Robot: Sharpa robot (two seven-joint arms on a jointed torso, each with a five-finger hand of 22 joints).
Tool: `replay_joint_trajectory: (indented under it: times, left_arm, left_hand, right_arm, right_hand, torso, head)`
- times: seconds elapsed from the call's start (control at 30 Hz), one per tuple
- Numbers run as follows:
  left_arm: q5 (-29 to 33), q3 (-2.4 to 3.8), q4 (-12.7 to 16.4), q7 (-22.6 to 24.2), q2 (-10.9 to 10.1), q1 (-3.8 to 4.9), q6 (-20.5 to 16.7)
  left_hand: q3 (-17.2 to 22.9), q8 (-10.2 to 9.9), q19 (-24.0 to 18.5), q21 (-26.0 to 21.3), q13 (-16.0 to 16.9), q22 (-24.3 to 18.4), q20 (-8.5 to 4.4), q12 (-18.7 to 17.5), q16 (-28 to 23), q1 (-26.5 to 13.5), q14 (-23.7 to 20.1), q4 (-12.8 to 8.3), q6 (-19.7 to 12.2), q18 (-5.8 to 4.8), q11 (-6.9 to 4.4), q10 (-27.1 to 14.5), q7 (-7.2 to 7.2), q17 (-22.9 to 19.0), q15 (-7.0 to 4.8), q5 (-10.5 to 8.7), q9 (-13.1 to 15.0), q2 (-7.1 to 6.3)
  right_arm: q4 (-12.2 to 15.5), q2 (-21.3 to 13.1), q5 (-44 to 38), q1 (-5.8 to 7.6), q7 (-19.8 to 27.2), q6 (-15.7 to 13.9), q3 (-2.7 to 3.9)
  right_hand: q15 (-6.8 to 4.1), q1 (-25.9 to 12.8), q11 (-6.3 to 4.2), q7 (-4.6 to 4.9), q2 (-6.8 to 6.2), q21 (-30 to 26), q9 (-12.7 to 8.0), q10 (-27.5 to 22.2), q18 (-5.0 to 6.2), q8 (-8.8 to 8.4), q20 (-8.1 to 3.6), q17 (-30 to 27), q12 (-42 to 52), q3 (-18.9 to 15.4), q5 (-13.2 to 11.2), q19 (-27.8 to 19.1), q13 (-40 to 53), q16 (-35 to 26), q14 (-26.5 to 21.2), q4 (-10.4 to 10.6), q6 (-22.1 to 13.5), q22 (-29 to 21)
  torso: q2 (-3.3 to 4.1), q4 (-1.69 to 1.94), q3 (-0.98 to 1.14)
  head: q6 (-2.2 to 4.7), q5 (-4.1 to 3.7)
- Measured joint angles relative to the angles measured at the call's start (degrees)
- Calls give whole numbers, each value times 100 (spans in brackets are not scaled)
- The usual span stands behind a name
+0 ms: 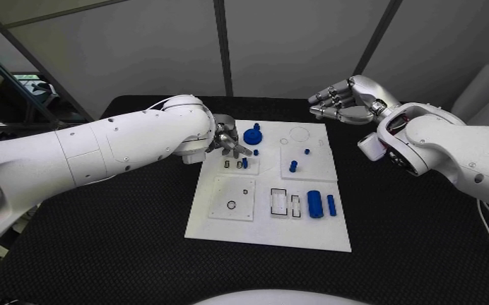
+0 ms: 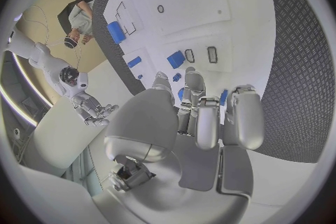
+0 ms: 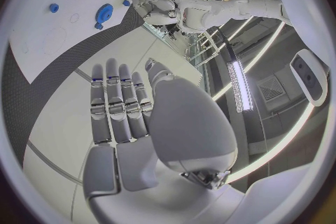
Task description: Assemble the parts on the task board
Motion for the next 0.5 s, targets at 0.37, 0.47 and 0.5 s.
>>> replay_joint_trajectory:
  times: [0.37,0.47,0.5]
  left_arm:
    - [-39,-19,-103,-24,156,1,135]
    - [-49,-20,-115,-27,172,1,168]
    - [-53,-20,-117,-28,174,1,177]
  left_hand:
    - [0,67,-1,111,40,157,0,34,110,0,-9,0,-22,0,-20,-20,21,0,-9,0,67,0]
    - [-3,93,-1,137,78,206,0,84,134,0,-9,-3,-22,0,-20,-20,21,0,-9,0,102,0]
    - [-16,111,-1,155,92,222,0,101,145,0,-9,-16,-22,0,-24,-16,21,-1,-8,0,115,0]
  right_arm:
    - [-21,39,-30,0,-15,-3,0]
    - [-35,51,-39,0,-18,-5,0]
    - [-39,54,-42,0,-19,-6,0]
  right_hand:
    - [2,0,20,20,0,-59,0,-20,-1,-23,22,-34,0,0,63,22,-27,-30,-2,0,-21,-38]
    - [2,-23,20,21,-23,-59,0,-20,0,-23,21,-40,0,0,66,22,-35,-30,-2,0,-21,-45]
    - [2,-23,20,20,-23,-59,0,-20,-1,-23,22,-40,0,0,66,22,-36,-30,-2,0,-21,-45]
  torso:
    - [10,1,-6]
    - [10,1,-5]
    - [10,1,-4]
  head:
    - [-40,-21]
    - [-53,-18]
    - [-57,-15]
